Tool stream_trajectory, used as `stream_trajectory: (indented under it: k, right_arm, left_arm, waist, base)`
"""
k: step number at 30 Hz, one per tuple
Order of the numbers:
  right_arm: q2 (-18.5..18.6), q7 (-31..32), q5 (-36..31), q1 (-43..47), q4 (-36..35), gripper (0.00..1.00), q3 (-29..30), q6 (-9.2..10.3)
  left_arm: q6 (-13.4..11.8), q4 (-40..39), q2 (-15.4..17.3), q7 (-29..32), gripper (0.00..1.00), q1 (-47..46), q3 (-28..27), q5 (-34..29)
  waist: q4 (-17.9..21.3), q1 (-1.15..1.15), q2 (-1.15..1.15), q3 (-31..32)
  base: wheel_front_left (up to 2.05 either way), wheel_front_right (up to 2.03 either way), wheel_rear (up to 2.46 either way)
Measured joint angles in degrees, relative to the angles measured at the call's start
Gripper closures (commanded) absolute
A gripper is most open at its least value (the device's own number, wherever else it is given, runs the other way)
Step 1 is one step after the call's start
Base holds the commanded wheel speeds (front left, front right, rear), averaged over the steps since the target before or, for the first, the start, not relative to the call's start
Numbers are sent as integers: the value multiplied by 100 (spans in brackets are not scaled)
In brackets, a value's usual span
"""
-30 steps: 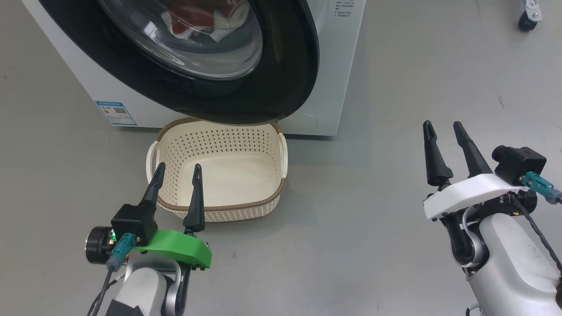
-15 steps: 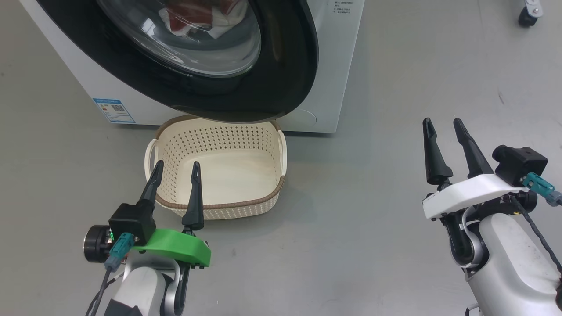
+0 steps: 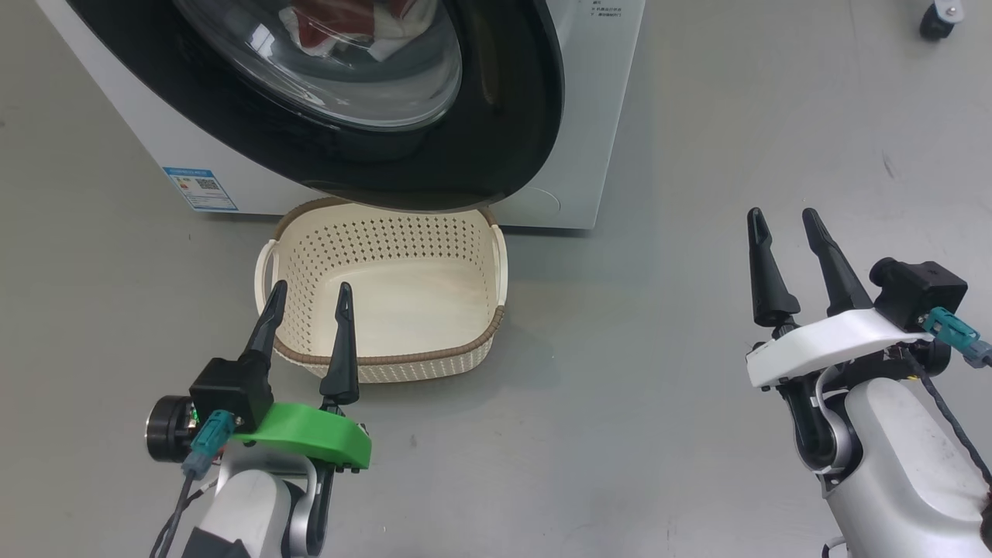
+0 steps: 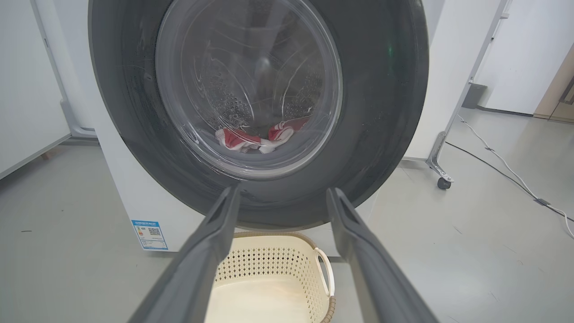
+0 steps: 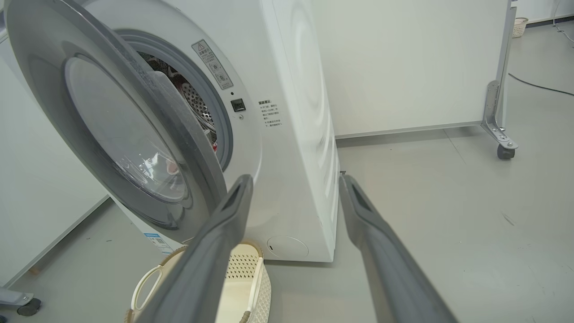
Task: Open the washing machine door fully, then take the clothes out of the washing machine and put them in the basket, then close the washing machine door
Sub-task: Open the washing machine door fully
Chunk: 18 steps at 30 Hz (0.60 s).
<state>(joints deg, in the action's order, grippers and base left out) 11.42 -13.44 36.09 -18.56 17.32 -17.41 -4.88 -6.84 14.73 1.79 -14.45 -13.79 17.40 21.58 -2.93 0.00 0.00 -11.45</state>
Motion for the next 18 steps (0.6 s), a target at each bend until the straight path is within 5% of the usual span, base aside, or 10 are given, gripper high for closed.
stream_trajectory:
  k: [18]
  right_arm:
    - [-3,-9,0,7,-13,0,-8,0]
  left_arm:
    - [0,-12,0,0,0,0,3,0]
  waist:
    - [-26,0,0,-36]
  base:
    - [0,0,0]
